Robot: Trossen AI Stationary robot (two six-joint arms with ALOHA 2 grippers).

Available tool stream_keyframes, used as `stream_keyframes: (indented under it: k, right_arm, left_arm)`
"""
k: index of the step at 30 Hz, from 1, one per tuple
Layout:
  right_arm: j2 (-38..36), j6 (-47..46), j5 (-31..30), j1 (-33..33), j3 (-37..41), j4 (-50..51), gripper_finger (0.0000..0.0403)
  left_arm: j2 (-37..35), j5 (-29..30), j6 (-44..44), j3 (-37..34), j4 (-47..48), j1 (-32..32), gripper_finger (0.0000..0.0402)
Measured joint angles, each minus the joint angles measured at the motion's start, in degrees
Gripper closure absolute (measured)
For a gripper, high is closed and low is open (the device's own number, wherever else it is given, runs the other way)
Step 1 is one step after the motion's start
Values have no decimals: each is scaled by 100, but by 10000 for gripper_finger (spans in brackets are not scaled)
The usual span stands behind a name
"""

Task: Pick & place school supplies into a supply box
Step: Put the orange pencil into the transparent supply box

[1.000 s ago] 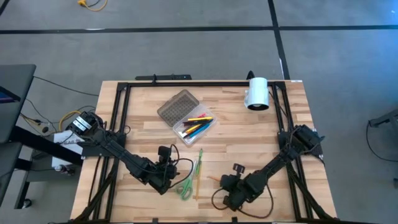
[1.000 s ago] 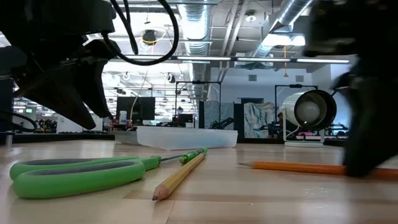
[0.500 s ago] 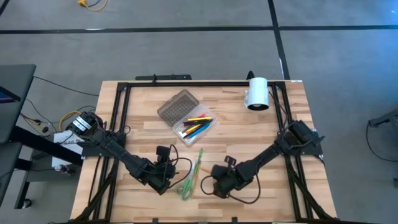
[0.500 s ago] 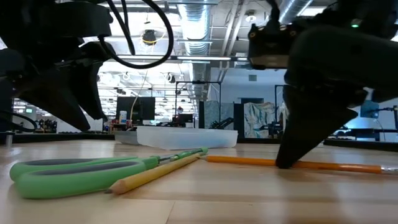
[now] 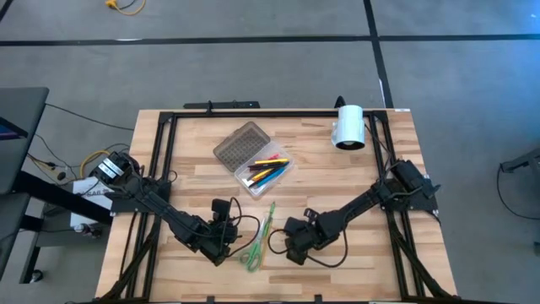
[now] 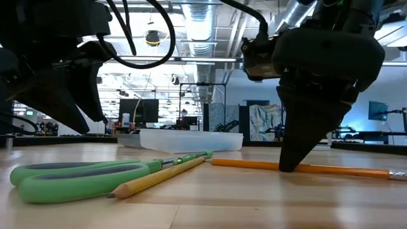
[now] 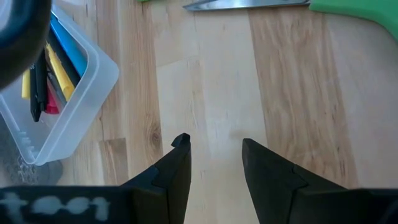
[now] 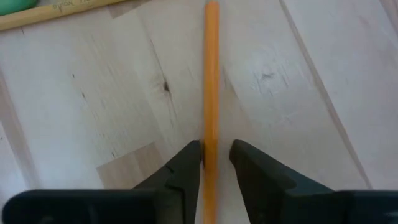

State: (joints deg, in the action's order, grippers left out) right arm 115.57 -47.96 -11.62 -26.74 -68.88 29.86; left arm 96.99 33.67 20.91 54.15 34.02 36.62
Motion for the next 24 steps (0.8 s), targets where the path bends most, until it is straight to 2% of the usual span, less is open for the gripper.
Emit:
stream_keyframes:
  k: [10, 24]
  right_arm:
    - [-12, 43, 313, -1, -7, 76, 342]
    - [-73, 47, 709, 7, -20, 158, 344]
  left_arm:
    - [0, 0, 0, -2, 0, 0, 266]
    - [0, -2, -2, -4, -2, 0, 266]
